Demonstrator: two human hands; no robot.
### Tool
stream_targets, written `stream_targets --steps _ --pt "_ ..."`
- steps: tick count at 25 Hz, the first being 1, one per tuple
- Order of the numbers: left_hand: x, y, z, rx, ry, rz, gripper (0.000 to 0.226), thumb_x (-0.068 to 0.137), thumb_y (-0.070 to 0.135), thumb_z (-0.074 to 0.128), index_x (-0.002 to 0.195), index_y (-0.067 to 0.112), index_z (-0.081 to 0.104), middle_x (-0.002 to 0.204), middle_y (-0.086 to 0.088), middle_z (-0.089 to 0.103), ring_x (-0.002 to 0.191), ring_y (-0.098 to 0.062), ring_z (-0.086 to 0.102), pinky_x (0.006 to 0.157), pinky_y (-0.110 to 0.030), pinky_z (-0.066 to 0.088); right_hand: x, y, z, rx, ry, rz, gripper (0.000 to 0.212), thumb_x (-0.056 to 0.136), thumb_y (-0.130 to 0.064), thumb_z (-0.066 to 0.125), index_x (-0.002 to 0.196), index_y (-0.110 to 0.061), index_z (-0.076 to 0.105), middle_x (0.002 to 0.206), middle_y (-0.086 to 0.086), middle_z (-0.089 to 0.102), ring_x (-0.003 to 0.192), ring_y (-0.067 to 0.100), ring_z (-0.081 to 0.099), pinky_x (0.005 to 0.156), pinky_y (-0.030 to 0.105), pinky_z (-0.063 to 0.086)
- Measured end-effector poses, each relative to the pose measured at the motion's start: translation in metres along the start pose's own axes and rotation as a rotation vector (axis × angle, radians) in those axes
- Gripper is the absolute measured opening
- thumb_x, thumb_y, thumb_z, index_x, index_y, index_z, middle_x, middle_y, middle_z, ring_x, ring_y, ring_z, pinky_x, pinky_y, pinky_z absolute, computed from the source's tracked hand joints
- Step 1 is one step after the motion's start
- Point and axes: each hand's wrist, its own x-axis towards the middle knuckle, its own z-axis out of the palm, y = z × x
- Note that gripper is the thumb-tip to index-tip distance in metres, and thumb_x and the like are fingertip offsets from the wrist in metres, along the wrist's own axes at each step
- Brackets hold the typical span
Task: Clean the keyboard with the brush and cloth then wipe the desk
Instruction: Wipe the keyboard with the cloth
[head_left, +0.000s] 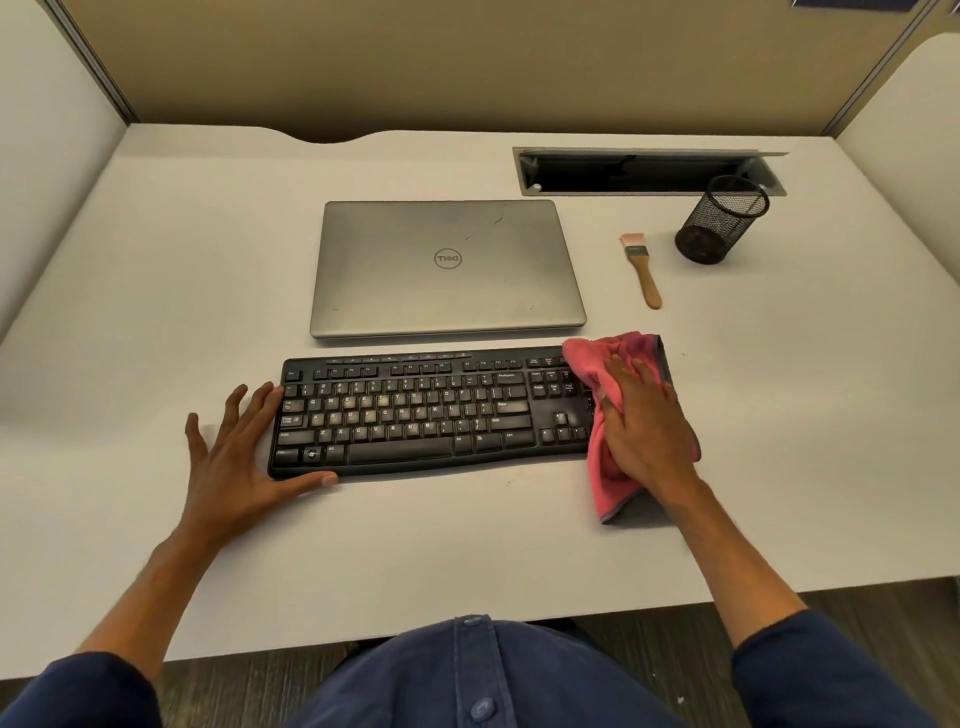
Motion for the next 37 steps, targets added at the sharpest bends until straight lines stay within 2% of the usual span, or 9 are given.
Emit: stream_targets --steps 4,9,11,15,18,22,25,29,37 --pt "0.000 0.006 0.001 -0.008 -0.012 0.036 0.127 0.058 0.098 0.042 0.158 0.023 0.022 0.166 0.002 0.015 0.151 -0.002 -0.003 0.119 -0.047 -0.012 -0.005 -0.003 -0.022 0.263 0.178 0.178 0.040 0.104 -0.040 0.036 0.143 -0.032 0.044 0.121 0.006 0.065 0.107 0.032 0.061 0.090 0.047 0.051" --pt "0.012 0.044 0.003 0.129 -0.008 0.210 0.124 0.064 0.098 0.038 0.158 0.017 0.023 0.166 -0.003 0.015 0.154 -0.016 0.006 0.122 -0.049 -0.010 -0.017 -0.001 -0.043 0.665 0.246 0.240 0.035 0.105 -0.032 0.043 0.128 -0.014 0.063 0.107 0.004 0.069 0.098 0.021 0.064 0.083 0.027 0.048" --pt "0.026 0.069 0.008 0.169 -0.058 0.316 0.125 0.064 0.100 0.036 0.157 0.017 0.026 0.164 -0.006 0.018 0.153 -0.021 0.011 0.123 -0.052 -0.003 -0.020 0.006 -0.049 0.833 0.265 0.319 0.027 0.104 -0.030 0.047 0.108 -0.016 0.070 0.095 0.004 0.071 0.092 0.019 0.066 0.085 0.032 0.051" --pt "0.063 0.118 0.025 0.271 -0.293 0.411 0.141 0.051 0.107 0.029 0.159 0.024 -0.006 0.166 -0.002 -0.009 0.153 -0.022 -0.012 0.122 -0.045 -0.011 -0.027 0.025 -0.072 1.064 0.267 0.497 0.023 0.103 -0.025 0.049 0.092 -0.017 0.068 0.080 -0.003 0.069 0.066 -0.002 0.067 0.069 0.016 0.053" --pt "0.085 0.141 0.035 0.408 -0.411 0.448 0.145 0.046 0.106 0.035 0.150 0.028 -0.030 0.165 -0.006 -0.019 0.151 -0.027 -0.019 0.120 -0.048 -0.015 -0.030 0.051 -0.092 0.917 0.284 0.483 0.026 0.102 -0.030 0.049 0.112 -0.017 0.070 0.095 0.000 0.073 0.092 0.015 0.069 0.086 0.030 0.050" --pt "0.095 0.155 0.039 0.461 -0.511 0.450 0.147 0.047 0.103 0.047 0.142 0.032 -0.039 0.164 -0.005 -0.022 0.151 -0.027 -0.020 0.121 -0.054 -0.012 -0.021 0.095 -0.084 0.268 0.176 0.340 0.052 0.102 -0.049 0.033 0.145 -0.022 0.044 0.131 0.009 0.058 0.115 0.033 0.055 0.098 0.044 0.043" --pt "0.095 0.160 0.043 0.456 -0.547 0.440 0.146 0.046 0.104 0.043 0.142 0.031 -0.040 0.163 -0.010 -0.022 0.151 -0.029 -0.018 0.121 -0.054 -0.010 -0.001 0.127 -0.050 -0.080 -0.093 0.257 0.086 0.088 -0.068 0.010 0.156 -0.017 0.024 0.162 0.009 0.024 0.148 0.030 0.021 0.118 0.054 0.021" --pt "0.096 0.164 0.040 0.430 -0.542 0.437 0.149 0.039 0.104 0.036 0.153 0.030 -0.026 0.165 -0.015 -0.008 0.153 -0.033 -0.004 0.121 -0.057 -0.002 0.021 0.141 -0.017 -0.180 -0.061 0.277 0.095 0.083 -0.081 0.011 0.158 -0.024 0.003 0.167 0.003 0.003 0.153 0.026 -0.001 0.119 0.056 -0.001" --pt "0.090 0.158 0.018 0.358 -0.449 0.435 0.146 0.042 0.097 0.048 0.158 0.028 -0.007 0.161 -0.020 0.009 0.147 -0.039 0.013 0.119 -0.063 0.014 0.043 0.129 -0.007 -0.195 -0.047 0.033 0.081 0.089 -0.066 0.005 0.159 -0.025 0.007 0.166 0.004 0.009 0.153 0.027 0.008 0.122 0.052 0.006"
